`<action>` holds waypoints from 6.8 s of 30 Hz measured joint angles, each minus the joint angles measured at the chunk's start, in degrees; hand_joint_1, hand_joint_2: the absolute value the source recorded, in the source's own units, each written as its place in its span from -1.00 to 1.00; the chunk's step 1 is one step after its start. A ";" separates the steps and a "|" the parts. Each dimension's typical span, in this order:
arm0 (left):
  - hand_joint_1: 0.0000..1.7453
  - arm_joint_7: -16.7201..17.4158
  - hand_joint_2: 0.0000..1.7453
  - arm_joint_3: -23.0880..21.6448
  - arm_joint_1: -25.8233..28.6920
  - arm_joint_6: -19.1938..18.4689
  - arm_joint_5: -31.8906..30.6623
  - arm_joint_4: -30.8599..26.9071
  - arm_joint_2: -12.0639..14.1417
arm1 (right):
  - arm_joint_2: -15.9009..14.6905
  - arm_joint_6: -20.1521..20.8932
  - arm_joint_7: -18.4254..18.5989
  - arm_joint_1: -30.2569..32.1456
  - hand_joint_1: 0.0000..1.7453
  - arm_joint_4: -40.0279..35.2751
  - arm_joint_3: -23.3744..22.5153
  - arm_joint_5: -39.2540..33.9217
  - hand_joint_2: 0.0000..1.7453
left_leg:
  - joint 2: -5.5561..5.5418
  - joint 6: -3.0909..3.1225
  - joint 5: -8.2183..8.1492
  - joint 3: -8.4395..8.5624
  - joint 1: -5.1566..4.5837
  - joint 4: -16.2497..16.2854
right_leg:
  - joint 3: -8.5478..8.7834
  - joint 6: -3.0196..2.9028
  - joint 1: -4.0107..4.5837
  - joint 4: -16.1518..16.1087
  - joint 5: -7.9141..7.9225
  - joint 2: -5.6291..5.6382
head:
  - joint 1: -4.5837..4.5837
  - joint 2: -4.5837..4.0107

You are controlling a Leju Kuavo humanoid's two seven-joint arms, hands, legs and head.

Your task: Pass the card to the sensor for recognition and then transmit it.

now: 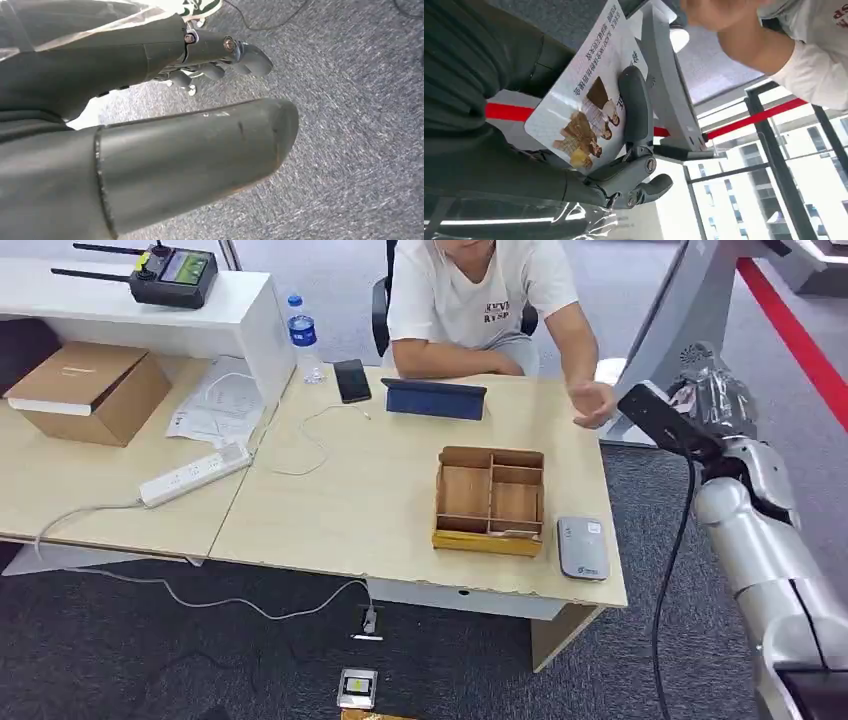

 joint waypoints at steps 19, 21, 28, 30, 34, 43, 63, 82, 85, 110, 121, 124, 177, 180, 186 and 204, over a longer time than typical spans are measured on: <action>-1.00 -0.37 -1.00 -1.93 -0.14 -0.09 -1.38 0.00 0.07 | 7.45 6.21 3.08 -5.99 1.00 5.83 2.80 7.50 1.00 | 0.02 -0.02 0.01 0.00 0.02 0.00 | -0.02 -0.01 0.03 0.03 0.00 0.00 | 0.02 0.00; -1.00 -0.35 -1.00 -2.08 -0.18 -0.26 -1.62 0.00 0.18 | 8.57 6.78 3.67 -6.50 1.00 6.80 3.34 7.65 1.00 | 0.02 -0.02 0.01 0.00 0.02 0.00 | -0.03 -0.01 0.03 0.03 0.00 0.00 | 0.00 0.00; -1.00 0.22 -1.00 -3.39 -0.35 -1.22 -2.01 -0.02 0.72 | 12.13 5.49 5.49 -8.13 -1.00 10.41 4.98 8.25 -1.00 | 0.01 -0.02 0.00 -0.03 0.02 0.01 | -0.09 -0.01 0.02 0.03 -0.01 0.00 | 0.02 0.00; -1.00 0.22 -1.00 -3.41 -0.34 -1.25 -1.99 -0.02 0.79 | 12.33 4.59 5.62 -8.13 -1.00 10.73 5.05 8.27 -1.00 | 0.02 -0.02 0.00 -0.03 0.02 0.01 | -0.10 -0.02 0.03 0.02 -0.01 0.00 | 0.02 0.00; -1.00 0.26 -1.00 -3.46 -0.31 -1.29 -1.97 -0.02 0.85 | 12.70 3.32 6.03 -8.11 -1.00 11.41 5.27 8.73 -1.00 | 0.01 -0.02 0.00 -0.03 0.02 0.01 | -0.10 -0.02 0.03 0.03 -0.01 0.00 | 0.02 0.00; -1.00 0.46 -1.00 -3.46 0.11 -1.20 -1.14 0.00 0.96 | 13.86 1.75 6.01 -8.15 -1.00 12.41 5.40 9.23 -1.00 | 0.02 -0.03 0.02 -0.02 0.02 0.01 | -0.09 -0.03 0.03 0.04 0.00 0.00 | 0.00 0.00; -1.00 0.81 -1.00 -3.28 0.40 -0.28 0.92 0.00 0.87 | 14.12 3.72 -3.34 -2.91 -1.00 3.58 3.13 -9.73 -1.00 | 0.02 -0.03 0.01 0.00 0.02 0.01 | -0.10 -0.03 0.03 0.03 0.00 0.00 | 0.00 0.00; -1.00 -0.31 -1.00 -3.24 0.64 -0.11 -0.22 0.00 0.90 | 5.09 7.74 5.36 21.14 -1.00 -26.17 1.99 -14.42 1.00 | 0.02 -0.04 -0.02 0.01 0.03 0.01 | -0.09 -0.03 0.06 -0.02 -0.01 0.01 | 0.02 0.00; -1.00 -0.50 -1.00 -3.26 0.66 -0.11 -0.42 0.00 0.87 | 4.55 8.02 5.92 22.59 -1.00 -28.15 1.71 -12.52 1.00 | 0.02 -0.04 -0.02 0.00 0.03 0.00 | -0.10 -0.04 0.07 -0.02 -0.01 0.01 | 0.02 0.00; -1.00 -0.63 -1.00 -3.30 0.34 -0.11 -1.31 0.00 0.63 | 5.58 10.25 7.17 26.22 -1.00 -29.02 4.05 12.99 1.00 | 0.03 -0.04 -0.02 -0.03 0.03 -0.02 | -0.09 -0.07 0.06 -0.01 -0.04 0.01 | 0.00 -0.02; -1.00 -0.42 -1.00 -3.30 0.32 -0.11 -1.16 0.00 0.55 | 6.69 8.96 7.89 26.25 -1.00 -24.53 6.75 17.45 1.00 | 0.02 -0.05 -0.02 -0.03 0.03 -0.01 | -0.09 -0.07 0.06 -0.01 -0.04 0.01 | 0.02 0.00; -1.00 -0.39 -1.00 -3.30 0.33 -0.11 -1.14 0.00 0.48 | 7.04 8.99 7.89 26.21 -1.00 -23.52 7.32 17.45 1.00 | 0.02 -0.05 -0.02 -0.03 0.03 -0.02 | -0.09 -0.07 0.07 -0.01 -0.04 0.01 | 0.00 0.00; -1.00 -0.07 -1.00 -3.32 0.45 0.74 -1.16 0.00 0.28 | 11.39 4.83 6.89 22.27 -1.00 -7.17 9.27 16.59 1.00 | 0.03 -0.05 -0.03 -0.02 0.03 -0.01 | -0.09 -0.08 0.07 -0.01 -0.04 0.01 | 0.02 0.00; -1.00 -0.07 -1.00 -3.32 0.49 0.90 -1.33 0.00 0.28 | 11.37 4.81 6.89 22.26 -1.00 -7.01 9.18 16.42 1.00 | 0.03 -0.05 -0.03 -0.03 0.03 -0.01 | -0.09 -0.08 0.07 -0.01 -0.04 0.01 | 0.02 0.00; -1.00 -0.13 -1.00 -3.32 0.49 1.07 -1.77 0.00 0.28 | 11.37 4.83 6.89 22.24 -1.00 -7.02 8.94 16.31 1.00 | 0.03 -0.05 -0.03 -0.02 0.03 -0.01 | -0.09 -0.08 0.07 -0.01 -0.04 0.01 | 0.00 0.00; -1.00 -0.39 -1.00 -3.32 0.52 1.40 -2.14 -0.02 0.09 | 11.61 5.16 6.62 21.97 -1.00 -7.93 8.90 16.42 1.00 | 0.03 -0.05 -0.03 -0.02 0.03 -0.01 | -0.09 -0.08 0.07 -0.01 -0.04 0.01 | 0.02 0.00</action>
